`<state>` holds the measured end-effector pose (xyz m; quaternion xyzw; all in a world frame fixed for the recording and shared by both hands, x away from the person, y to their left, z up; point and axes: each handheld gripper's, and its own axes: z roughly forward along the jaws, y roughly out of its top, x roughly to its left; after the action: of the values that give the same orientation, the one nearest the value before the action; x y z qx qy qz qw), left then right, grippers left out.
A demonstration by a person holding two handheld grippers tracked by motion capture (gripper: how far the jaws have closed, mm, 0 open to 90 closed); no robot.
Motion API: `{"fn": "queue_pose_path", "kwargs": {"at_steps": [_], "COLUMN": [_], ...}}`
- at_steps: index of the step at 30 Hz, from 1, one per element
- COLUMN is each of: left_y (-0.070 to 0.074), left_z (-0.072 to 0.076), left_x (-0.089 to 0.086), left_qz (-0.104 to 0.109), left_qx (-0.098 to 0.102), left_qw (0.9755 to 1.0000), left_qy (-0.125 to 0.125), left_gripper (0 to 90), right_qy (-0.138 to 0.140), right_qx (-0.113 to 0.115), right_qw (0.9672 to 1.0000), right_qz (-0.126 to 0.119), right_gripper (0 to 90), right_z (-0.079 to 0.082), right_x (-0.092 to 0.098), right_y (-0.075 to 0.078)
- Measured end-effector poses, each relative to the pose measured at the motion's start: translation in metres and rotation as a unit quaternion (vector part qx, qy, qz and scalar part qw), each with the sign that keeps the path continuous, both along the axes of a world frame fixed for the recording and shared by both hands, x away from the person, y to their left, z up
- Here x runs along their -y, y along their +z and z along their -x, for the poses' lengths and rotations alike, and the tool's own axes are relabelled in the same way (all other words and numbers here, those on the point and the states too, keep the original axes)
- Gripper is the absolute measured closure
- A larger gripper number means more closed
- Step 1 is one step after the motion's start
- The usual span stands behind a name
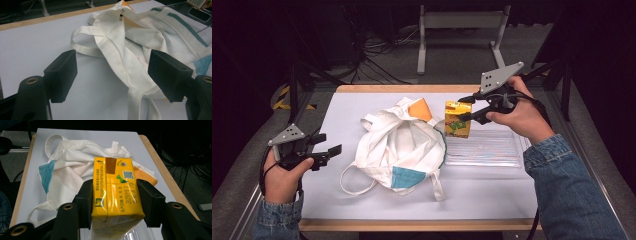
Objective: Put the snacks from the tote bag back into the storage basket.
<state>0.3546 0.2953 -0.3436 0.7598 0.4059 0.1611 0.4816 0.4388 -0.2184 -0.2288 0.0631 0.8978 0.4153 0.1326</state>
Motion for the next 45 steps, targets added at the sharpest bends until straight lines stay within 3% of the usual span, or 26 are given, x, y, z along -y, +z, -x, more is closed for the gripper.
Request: {"fn": "queue_pose_path", "kwargs": {"at_steps": [10, 24, 39, 45], "left_y": [-0.003, -0.004, -0.005, -0.005], "left_z": [-0.003, -0.003, -0.003, -0.003], "left_x": [0.006, 0.006, 0.005, 0.005], "left_qz": [-0.007, -0.008, -0.007, -0.007], "left_qx": [-0.003, -0.007, -0.007, -0.006], "left_qw": [1.0, 0.9999, 1.0, 1.0], "left_qy": [-0.005, -0.003, 0.001, 0.001], "left_gripper": [24.3, 24.0, 23.0, 22.9], "right_qy": [-0.014, -0.031, -0.022, -0.014], "right_qx": [-0.004, -0.023, -0.053, -0.045], "right_qw": [0.9999, 0.9992, 0.9983, 0.9988], "right_qz": [0.002, 0.008, 0.009, 0.009], "right_gripper": [51.3, 51.3, 51.3, 51.3], "right_z": [-0.006, -0.015, -0.017, -0.015], "right_x": [0.015, 0.03, 0.035, 0.035], "right_y": [-0.011, -0.045, -0.086, -0.096]}}
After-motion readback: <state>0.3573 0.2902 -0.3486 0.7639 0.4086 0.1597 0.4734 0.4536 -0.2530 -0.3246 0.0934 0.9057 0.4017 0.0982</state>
